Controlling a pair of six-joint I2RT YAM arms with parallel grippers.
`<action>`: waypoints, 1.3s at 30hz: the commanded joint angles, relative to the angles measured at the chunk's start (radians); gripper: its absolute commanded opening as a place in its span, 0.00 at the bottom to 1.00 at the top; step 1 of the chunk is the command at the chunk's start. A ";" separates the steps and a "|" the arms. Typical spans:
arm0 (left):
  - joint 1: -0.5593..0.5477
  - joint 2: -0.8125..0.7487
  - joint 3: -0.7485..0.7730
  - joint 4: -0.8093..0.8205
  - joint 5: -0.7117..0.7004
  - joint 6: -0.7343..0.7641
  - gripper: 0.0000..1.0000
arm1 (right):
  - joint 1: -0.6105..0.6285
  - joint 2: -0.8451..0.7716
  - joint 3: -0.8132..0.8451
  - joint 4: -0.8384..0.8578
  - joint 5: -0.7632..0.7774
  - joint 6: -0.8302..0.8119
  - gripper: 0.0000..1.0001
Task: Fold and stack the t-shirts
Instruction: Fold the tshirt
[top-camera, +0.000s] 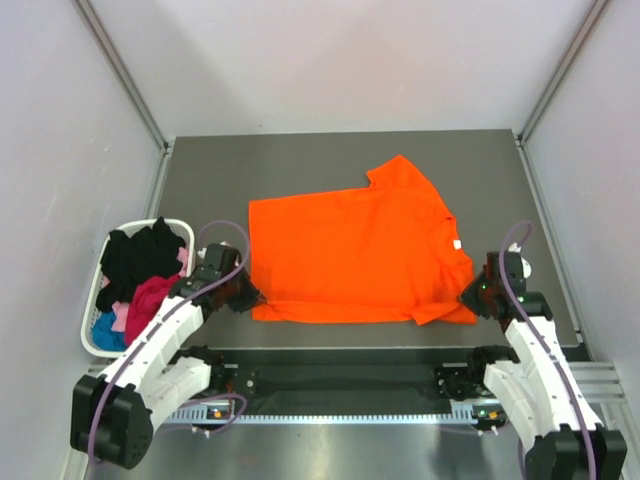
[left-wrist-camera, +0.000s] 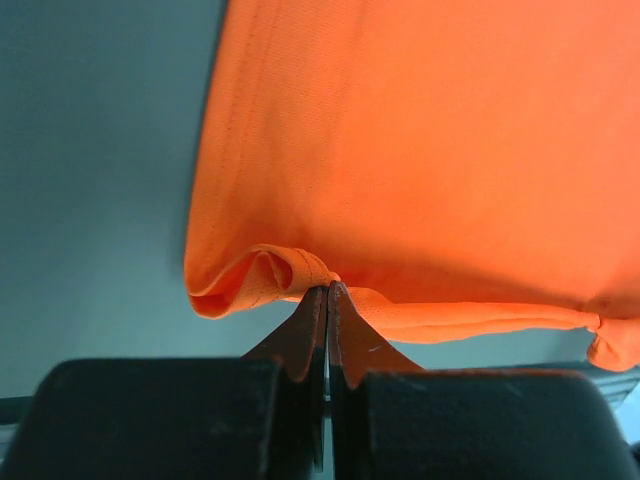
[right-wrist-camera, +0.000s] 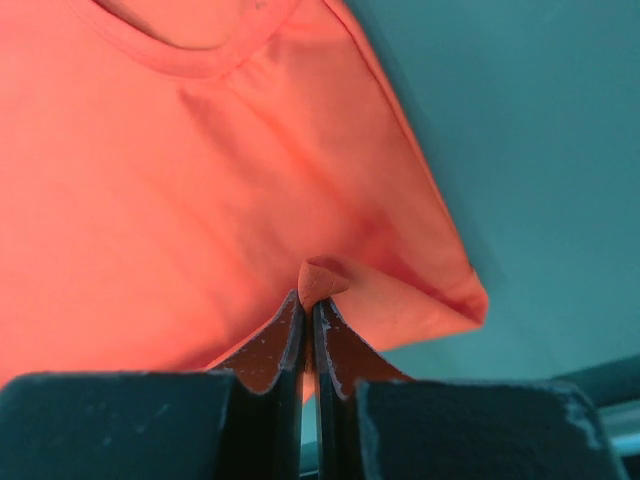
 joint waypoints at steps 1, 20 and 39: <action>-0.004 0.019 0.058 -0.032 -0.071 -0.020 0.00 | -0.004 0.084 0.060 0.163 -0.038 -0.063 0.01; -0.002 0.209 0.163 -0.026 -0.198 0.056 0.00 | 0.022 0.394 0.192 0.355 -0.107 -0.252 0.01; -0.002 0.346 0.247 -0.017 -0.284 0.087 0.00 | 0.039 0.550 0.277 0.470 -0.109 -0.324 0.02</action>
